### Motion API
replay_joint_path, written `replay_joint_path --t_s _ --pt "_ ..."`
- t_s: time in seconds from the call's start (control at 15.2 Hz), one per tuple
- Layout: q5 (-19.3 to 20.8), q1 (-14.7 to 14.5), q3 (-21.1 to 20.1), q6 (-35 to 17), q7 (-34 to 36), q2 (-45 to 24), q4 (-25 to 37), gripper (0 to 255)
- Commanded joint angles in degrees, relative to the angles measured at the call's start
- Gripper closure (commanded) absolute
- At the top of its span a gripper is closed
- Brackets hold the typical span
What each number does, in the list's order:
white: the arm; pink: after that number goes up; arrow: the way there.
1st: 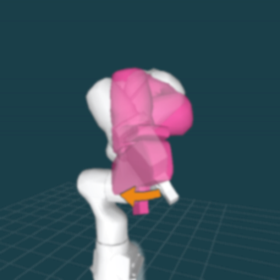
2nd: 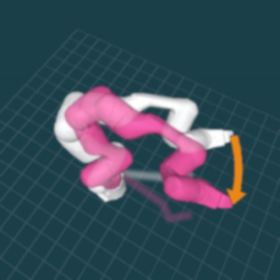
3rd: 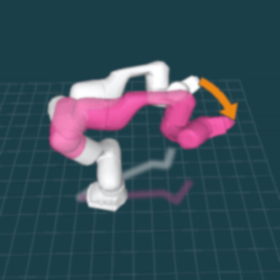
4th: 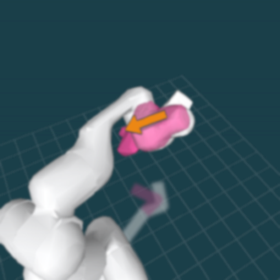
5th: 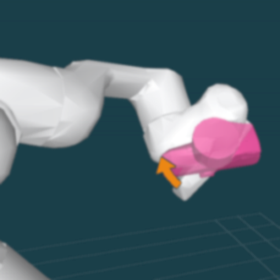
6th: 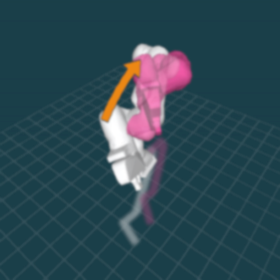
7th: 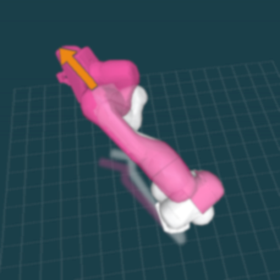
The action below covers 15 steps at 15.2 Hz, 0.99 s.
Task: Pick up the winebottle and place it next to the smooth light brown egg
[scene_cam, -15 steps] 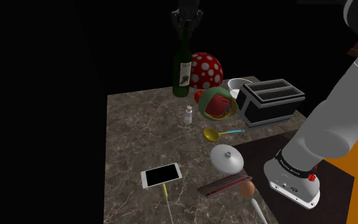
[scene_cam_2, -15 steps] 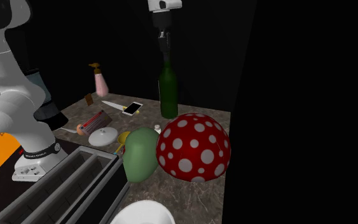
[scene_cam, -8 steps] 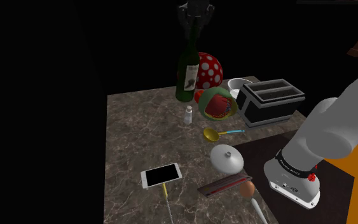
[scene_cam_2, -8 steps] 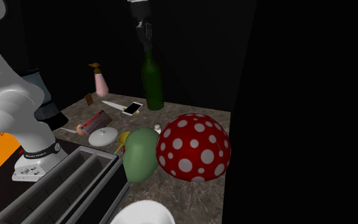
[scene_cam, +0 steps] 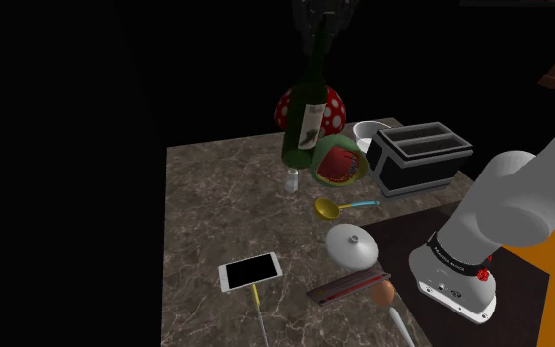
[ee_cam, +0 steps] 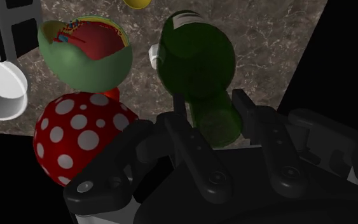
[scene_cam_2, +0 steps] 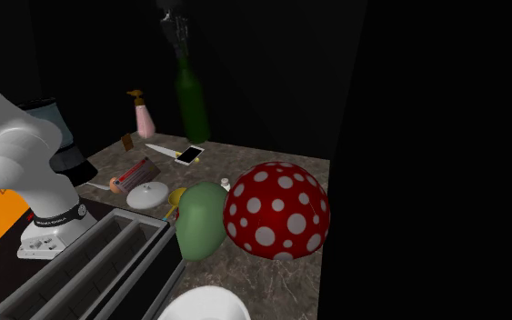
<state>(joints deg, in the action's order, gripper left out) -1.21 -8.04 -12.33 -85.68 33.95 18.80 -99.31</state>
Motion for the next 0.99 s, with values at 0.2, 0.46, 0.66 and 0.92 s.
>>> replay_joint_path --t_s 0.2,0.46,0.66,0.92 --pt "-1.80 -1.70 -2.52 4.93 4.20 5.34 -0.31 255" --pt "-3.36 -2.98 -4.82 8.99 7.91 8.32 0.97 255" --pt "-4.62 -3.83 -6.75 12.16 10.94 9.96 2.70 255" --pt "-6.39 -4.78 -9.61 16.47 15.40 11.29 6.07 255"
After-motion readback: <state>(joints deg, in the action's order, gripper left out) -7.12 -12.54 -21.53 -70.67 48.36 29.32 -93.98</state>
